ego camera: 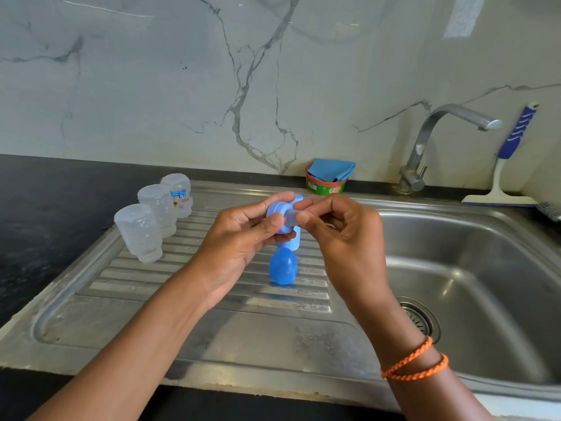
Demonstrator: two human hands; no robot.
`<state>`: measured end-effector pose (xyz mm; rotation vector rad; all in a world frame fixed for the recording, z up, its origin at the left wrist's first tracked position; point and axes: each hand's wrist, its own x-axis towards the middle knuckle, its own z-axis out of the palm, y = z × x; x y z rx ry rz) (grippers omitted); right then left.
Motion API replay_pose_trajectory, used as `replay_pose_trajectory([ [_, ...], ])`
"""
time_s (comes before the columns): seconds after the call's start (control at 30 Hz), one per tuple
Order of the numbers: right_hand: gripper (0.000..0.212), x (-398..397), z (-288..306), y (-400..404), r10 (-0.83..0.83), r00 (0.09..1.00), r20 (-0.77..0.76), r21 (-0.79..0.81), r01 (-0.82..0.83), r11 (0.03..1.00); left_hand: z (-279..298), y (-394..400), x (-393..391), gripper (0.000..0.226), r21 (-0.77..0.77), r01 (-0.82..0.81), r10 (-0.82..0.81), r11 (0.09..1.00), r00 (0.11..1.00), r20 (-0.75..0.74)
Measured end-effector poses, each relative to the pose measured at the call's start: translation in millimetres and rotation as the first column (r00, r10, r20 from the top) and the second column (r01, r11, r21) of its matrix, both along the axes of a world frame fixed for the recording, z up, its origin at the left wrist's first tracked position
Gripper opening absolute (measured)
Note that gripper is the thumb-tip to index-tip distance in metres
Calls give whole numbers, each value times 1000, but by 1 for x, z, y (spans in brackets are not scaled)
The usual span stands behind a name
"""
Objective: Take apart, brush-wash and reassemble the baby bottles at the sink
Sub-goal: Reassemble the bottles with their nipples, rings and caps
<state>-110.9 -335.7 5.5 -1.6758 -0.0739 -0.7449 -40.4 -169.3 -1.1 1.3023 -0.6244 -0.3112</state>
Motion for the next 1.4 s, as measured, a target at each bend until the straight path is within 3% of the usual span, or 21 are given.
replay_pose_trajectory([
  [0.17,8,-3,2,-6,231,973,-1,258,-223,940,4,4,0,45,-94,79,-83,992,996,-40],
  [0.4,11,-7,8,-7,408,913,6,451,-366,814,5,5,0,40,-183,114,-133,977,986,-99],
  [0.47,8,-4,4,-6,309,951,0,337,-290,895,6,2,-1,45,-169,64,-80,983,992,-93],
  [0.53,8,-1,1,-1,121,992,31,112,-124,986,4,-2,-2,46,-166,-4,-12,986,995,-99],
  [0.6,17,0,-3,6,53,996,77,21,-54,998,3,-3,-2,44,-160,-40,24,986,995,-98],
  [0.7,27,0,-6,9,60,996,61,-8,-60,998,2,-2,-3,43,-138,-64,52,988,995,-85],
  [0.9,23,1,-7,6,13,1000,7,-38,-12,999,3,-5,-7,43,-136,-96,85,986,993,-86],
  [1.23,8,-2,-9,14,-231,943,240,-294,297,909,2,-14,-17,40,-172,-153,134,973,984,-118],
  [1.3,8,-3,-9,16,-213,948,238,-252,272,929,4,-12,-15,39,-160,-133,115,978,986,-118],
  [1.4,19,-4,-7,17,-74,979,189,-179,108,978,7,-5,-10,43,-115,-126,113,985,987,-111],
])
